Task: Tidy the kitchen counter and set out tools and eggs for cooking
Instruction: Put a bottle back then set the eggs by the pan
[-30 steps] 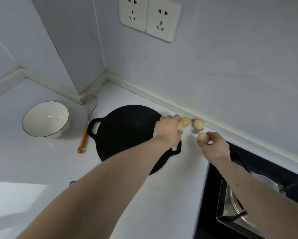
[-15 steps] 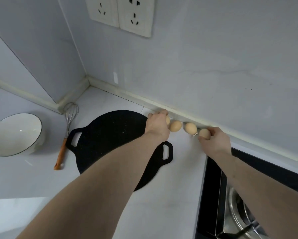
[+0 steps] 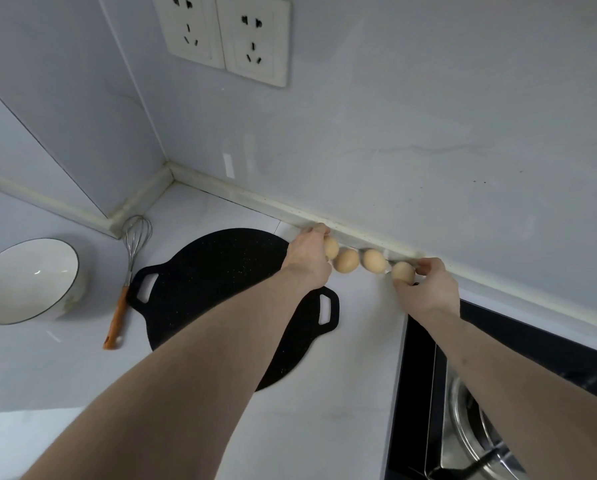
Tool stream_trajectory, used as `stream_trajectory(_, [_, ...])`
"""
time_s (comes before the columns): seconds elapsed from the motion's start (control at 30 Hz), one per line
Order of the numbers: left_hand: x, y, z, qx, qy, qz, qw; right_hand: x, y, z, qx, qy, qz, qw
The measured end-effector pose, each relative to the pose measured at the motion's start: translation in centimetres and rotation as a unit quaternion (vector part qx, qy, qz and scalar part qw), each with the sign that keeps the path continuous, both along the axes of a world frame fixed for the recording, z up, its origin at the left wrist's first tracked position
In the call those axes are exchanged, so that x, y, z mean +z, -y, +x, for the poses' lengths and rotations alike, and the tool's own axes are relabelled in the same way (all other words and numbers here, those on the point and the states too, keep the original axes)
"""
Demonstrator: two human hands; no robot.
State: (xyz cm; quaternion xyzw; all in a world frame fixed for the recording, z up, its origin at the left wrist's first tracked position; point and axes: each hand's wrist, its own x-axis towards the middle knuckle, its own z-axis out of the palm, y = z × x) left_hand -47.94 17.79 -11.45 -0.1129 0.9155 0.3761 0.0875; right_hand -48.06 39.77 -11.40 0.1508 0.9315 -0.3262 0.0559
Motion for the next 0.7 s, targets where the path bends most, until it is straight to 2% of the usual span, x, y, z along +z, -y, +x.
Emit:
stream_trajectory(0.23, [1.4, 1.2, 1.7, -0.002, -0.018, 0.019, 1.0, 1.0, -0.5, 1.4, 0.01, -0.01, 0.021, 1.0])
stream_trajectory(0.43, [4.3, 3.8, 8.9, 0.017, -0.125, 0.067, 0.99, 3.1, 2.9, 6.9, 0.017, -0.128, -0.055, 0.99])
stream_trajectory(0.57, [5.4, 7.9, 18.0, 0.045, -0.166, 0.059, 0.983, 4.0, 7.7, 13.3, 0.103, -0.115, -0.123, 0.98])
stream_trajectory(0.7, [4.6, 13.1, 27.1, 0.108, -0.118, 0.019, 0.987, 3.2, 12.7, 19.2, 0.229, -0.054, -0.12, 0.965])
